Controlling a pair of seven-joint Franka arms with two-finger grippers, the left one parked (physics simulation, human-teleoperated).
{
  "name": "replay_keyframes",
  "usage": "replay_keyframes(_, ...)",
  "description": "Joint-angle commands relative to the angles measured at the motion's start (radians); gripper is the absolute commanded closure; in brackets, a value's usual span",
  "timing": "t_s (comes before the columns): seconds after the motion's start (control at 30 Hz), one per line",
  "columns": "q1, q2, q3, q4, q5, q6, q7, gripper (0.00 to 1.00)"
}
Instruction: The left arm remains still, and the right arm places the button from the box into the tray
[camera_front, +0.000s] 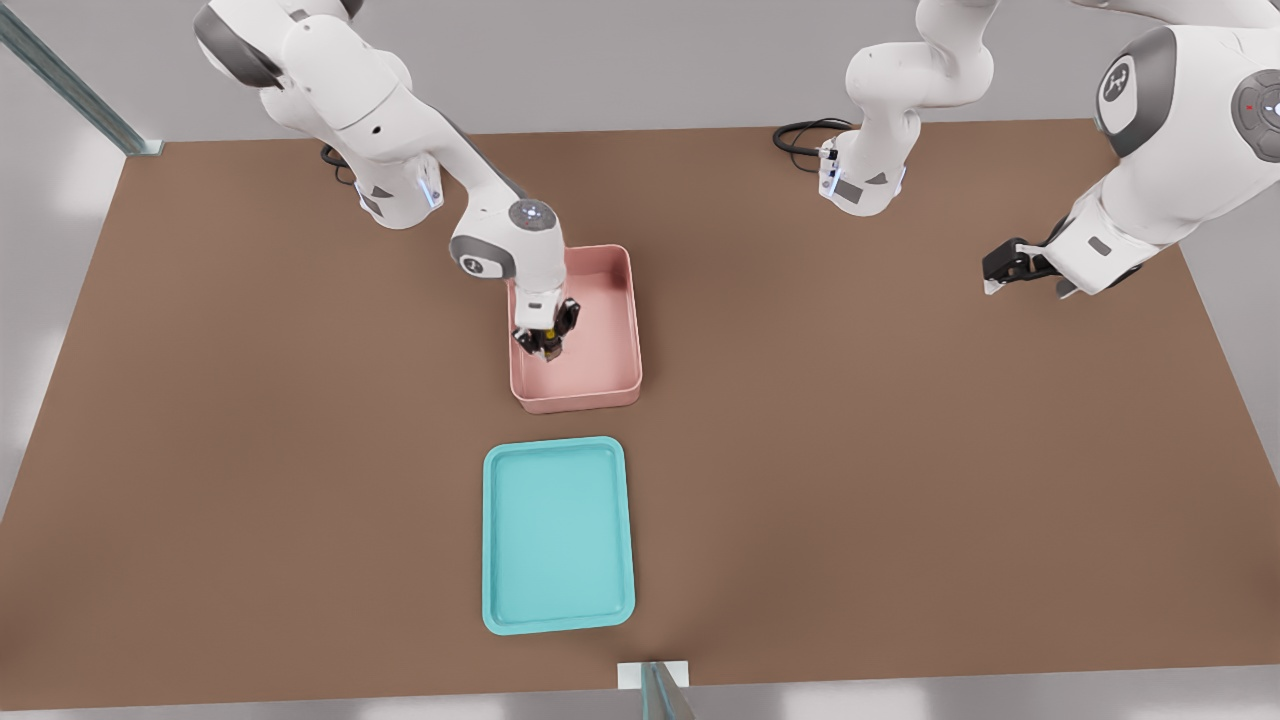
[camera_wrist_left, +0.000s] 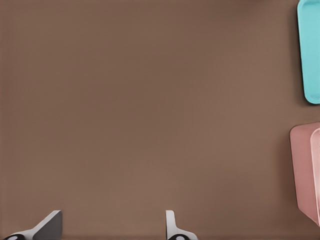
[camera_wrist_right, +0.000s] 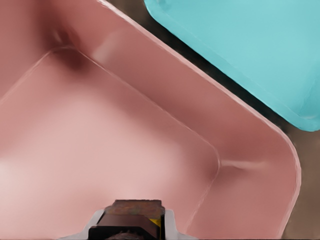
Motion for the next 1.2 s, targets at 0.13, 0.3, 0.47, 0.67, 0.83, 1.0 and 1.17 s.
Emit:
replay_keyframes(0.13, -0.019, 0.065, -0.011, 0.36, 0.307, -0.181, -0.11, 0.51)
replay_keyframes(0.3, -0.016, 0.668, -0.114, 1.0, 0.306, -0.318, -0.455, 0.52)
replay_keyframes(0.47, -0.002, 0.742, -0.132, 1.049, 0.304, -0.316, -0.459, 0.5)
replay_keyframes(0.67, -0.002, 0.685, -0.129, 1.072, 0.355, -0.422, -0.463, 0.0)
replay_keyframes(0.83, -0.03, 0.187, -0.358, 0.923, 0.708, -0.743, -0.51, 0.0)
replay_keyframes(1.0, -0.086, -0.053, -0.506, 0.923, 0.752, -0.924, -0.558, 0.0)
replay_keyframes(1.17, -0.088, -0.011, -0.508, 0.966, 0.749, -0.92, -0.565, 0.0)
